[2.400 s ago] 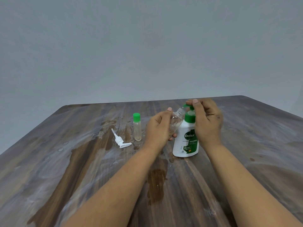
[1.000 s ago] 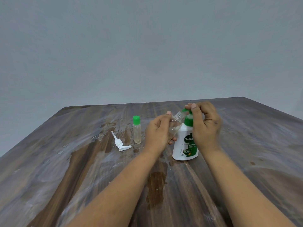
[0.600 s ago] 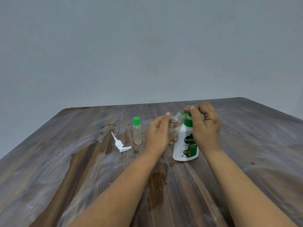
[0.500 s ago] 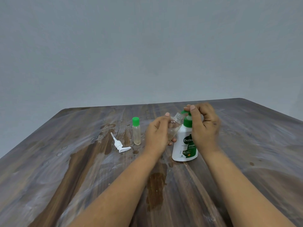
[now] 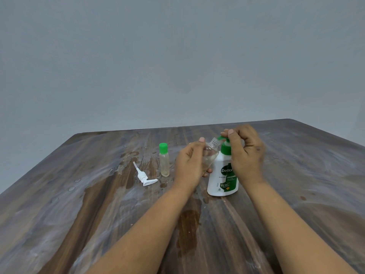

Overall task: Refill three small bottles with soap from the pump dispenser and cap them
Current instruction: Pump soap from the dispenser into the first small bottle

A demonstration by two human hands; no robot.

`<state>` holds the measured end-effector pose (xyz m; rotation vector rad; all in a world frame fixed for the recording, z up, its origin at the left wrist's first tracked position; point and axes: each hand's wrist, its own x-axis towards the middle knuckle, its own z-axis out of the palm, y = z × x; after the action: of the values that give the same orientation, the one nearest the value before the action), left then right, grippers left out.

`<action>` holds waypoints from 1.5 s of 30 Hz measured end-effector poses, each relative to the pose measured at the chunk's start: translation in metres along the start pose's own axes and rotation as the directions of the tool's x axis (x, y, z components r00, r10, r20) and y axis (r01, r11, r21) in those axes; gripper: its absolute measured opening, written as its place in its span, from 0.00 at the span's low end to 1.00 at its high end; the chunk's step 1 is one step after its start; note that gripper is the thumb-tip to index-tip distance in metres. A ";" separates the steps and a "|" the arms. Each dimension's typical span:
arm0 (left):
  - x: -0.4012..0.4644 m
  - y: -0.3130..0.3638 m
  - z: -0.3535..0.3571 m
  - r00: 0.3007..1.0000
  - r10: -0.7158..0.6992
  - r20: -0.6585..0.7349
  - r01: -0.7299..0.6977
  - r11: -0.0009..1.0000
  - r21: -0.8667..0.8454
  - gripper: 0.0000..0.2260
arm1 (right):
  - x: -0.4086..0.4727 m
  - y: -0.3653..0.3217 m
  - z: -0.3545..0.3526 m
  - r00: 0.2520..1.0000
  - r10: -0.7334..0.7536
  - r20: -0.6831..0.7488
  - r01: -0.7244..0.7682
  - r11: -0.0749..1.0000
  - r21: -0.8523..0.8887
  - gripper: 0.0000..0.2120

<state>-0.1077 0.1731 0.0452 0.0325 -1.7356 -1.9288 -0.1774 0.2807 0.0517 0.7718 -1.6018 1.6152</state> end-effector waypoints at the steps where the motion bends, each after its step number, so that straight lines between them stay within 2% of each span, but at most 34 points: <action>1: 0.000 0.000 0.000 1.000 -0.002 0.000 0.002 1.000 -0.003 0.15 | 0.000 0.000 0.000 1.000 -0.004 -0.004 0.004 1.000 0.006 0.11; 7: 0.001 0.000 0.000 1.000 -0.023 -0.007 0.023 1.000 -0.002 0.14 | 0.000 -0.003 -0.001 0.998 0.055 -0.002 -0.055 0.996 0.064 0.11; 11: 0.002 -0.001 0.000 1.000 -0.026 -0.001 0.026 1.000 0.010 0.14 | 0.000 -0.004 -0.001 0.999 0.037 0.024 -0.037 0.999 0.010 0.11; 23: 0.002 0.000 -0.001 1.000 -0.013 0.001 0.013 1.000 0.003 0.15 | -0.002 -0.004 -0.001 1.000 0.029 0.010 -0.030 0.999 0.029 0.10; 32: 0.001 0.001 0.000 1.000 -0.021 0.004 0.021 1.000 0.006 0.14 | -0.001 -0.003 -0.002 0.999 0.036 0.017 -0.036 0.999 -0.022 0.10; 36: 0.002 0.001 0.000 1.000 -0.021 0.004 0.021 1.000 0.003 0.15 | -0.002 -0.001 -0.001 1.000 -0.010 -0.008 0.011 1.000 0.011 0.11; 40: 0.002 0.000 0.000 1.000 -0.023 -0.002 0.023 1.000 0.003 0.15 | -0.001 -0.001 0.000 1.000 0.022 -0.001 -0.022 0.999 0.040 0.11; 45: 0.001 0.000 0.000 1.000 -0.025 0.000 0.025 1.000 -0.009 0.15 | 0.000 -0.001 -0.001 1.000 0.019 0.016 -0.019 1.000 -0.010 0.10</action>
<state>-0.1084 0.1723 0.0455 0.0512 -1.7342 -1.9550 -0.1762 0.2816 0.0520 0.7687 -1.6321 1.6168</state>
